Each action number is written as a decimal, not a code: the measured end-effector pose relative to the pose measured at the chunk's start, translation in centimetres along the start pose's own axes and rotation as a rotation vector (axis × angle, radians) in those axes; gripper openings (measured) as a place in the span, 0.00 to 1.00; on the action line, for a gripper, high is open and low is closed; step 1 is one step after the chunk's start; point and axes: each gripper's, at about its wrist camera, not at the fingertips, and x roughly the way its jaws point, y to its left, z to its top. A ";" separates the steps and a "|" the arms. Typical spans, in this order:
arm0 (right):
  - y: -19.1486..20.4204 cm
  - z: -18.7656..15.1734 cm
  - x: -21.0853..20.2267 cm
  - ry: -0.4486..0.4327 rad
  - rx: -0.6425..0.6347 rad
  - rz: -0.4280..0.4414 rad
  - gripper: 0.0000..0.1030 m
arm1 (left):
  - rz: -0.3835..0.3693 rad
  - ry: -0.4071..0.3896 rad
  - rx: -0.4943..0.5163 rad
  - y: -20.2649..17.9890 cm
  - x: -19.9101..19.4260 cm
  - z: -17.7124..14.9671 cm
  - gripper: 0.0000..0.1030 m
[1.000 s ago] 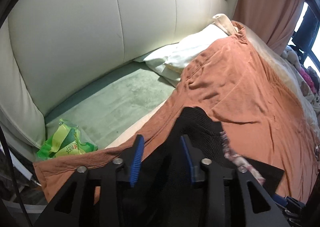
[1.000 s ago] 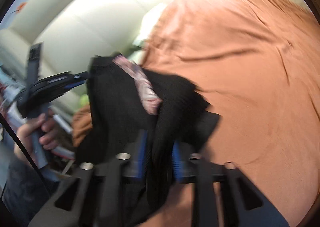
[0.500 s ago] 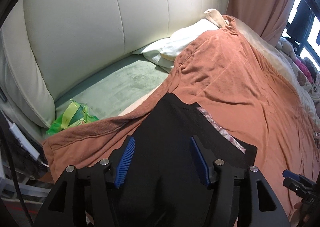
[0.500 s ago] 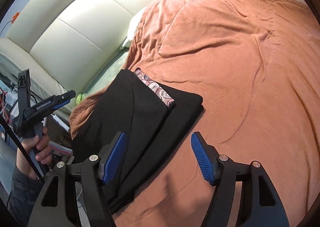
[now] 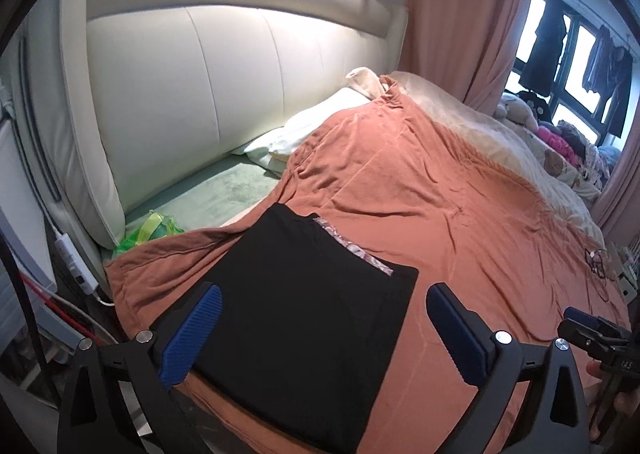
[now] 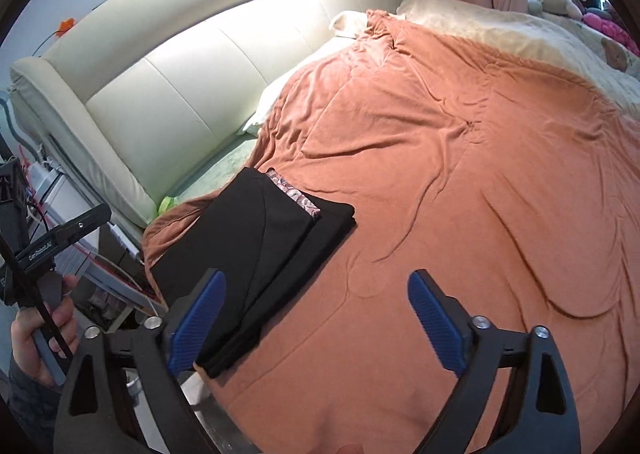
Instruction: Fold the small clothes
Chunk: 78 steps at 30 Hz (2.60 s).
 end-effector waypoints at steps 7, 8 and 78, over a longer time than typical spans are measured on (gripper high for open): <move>1.7 -3.7 -6.6 -0.071 -0.058 -0.057 0.95 | -0.050 -0.051 -0.003 -2.6 -6.0 -3.3 1.00; 1.9 -4.4 -7.5 -0.078 -0.063 -0.061 0.95 | -0.054 -0.057 -0.004 -2.8 -6.6 -3.9 1.00; 7.4 -38.1 -31.6 -0.340 -0.054 -0.350 0.95 | -0.245 -0.262 0.231 -13.5 -30.2 -31.2 1.00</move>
